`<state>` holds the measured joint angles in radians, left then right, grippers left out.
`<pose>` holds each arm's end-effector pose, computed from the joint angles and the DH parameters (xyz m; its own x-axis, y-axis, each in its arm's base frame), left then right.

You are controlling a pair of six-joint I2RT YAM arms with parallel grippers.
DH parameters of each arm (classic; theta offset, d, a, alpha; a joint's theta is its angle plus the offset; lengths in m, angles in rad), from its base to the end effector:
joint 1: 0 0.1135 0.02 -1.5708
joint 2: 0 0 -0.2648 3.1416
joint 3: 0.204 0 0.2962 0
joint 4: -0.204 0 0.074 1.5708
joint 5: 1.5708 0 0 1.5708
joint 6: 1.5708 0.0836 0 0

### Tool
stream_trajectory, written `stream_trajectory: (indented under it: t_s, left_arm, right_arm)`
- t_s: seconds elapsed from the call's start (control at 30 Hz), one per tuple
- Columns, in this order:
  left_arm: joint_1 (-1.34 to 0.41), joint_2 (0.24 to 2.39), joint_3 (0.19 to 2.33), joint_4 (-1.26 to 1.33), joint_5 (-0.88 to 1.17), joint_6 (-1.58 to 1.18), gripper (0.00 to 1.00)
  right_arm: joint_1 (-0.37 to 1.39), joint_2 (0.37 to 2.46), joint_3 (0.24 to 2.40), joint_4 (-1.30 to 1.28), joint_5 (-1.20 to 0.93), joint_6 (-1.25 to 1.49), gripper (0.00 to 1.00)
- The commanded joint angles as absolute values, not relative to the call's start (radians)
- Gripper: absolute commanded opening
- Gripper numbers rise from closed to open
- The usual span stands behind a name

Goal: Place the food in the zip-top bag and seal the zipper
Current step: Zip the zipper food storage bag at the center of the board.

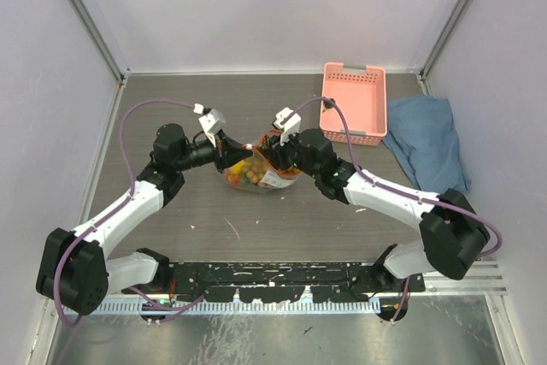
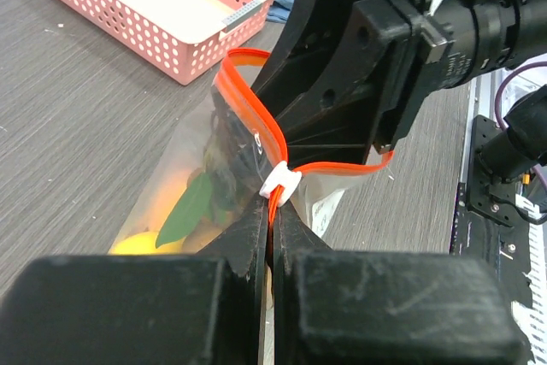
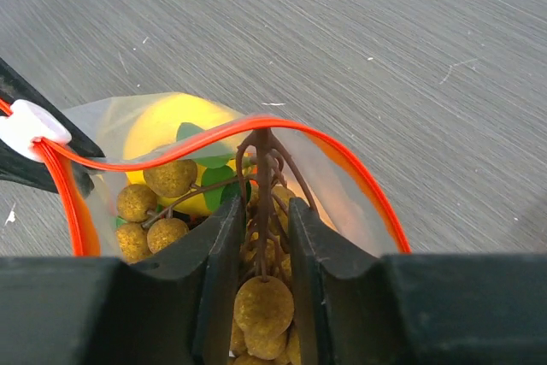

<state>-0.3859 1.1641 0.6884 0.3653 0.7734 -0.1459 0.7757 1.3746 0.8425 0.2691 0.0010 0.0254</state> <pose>0.2871 -0.1797 0.2625 -0.2337 -0.0174 -0.9722 0.8881 0.4033 -0.2206 0.2863 0.2807 0.2368 -0.2033 -0.1638 -0.9653 -0.6946 0.7190 0.0243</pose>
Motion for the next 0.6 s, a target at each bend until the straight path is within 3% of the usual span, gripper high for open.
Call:
stream_trajectory:
  t_s: [0.0, 0.2, 0.57]
  left_arm:
    - [-0.383, 1.134, 0.699, 0.444, 0.774, -0.154, 0.00]
    - [-0.381, 1.135, 0.706, 0.420, 0.745, -0.132, 0.00]
    - [-0.379, 1.118, 0.720, 0.437, 0.754, -0.147, 0.00]
  right_arm:
    - [0.776, 1.399, 0.859, 0.402, -0.076, 0.040, 0.31]
    - [0.778, 1.417, 0.892, 0.325, -0.199, -0.030, 0.01]
    - [0.790, 1.536, 1.007, 0.155, -0.370, -0.129, 0.01]
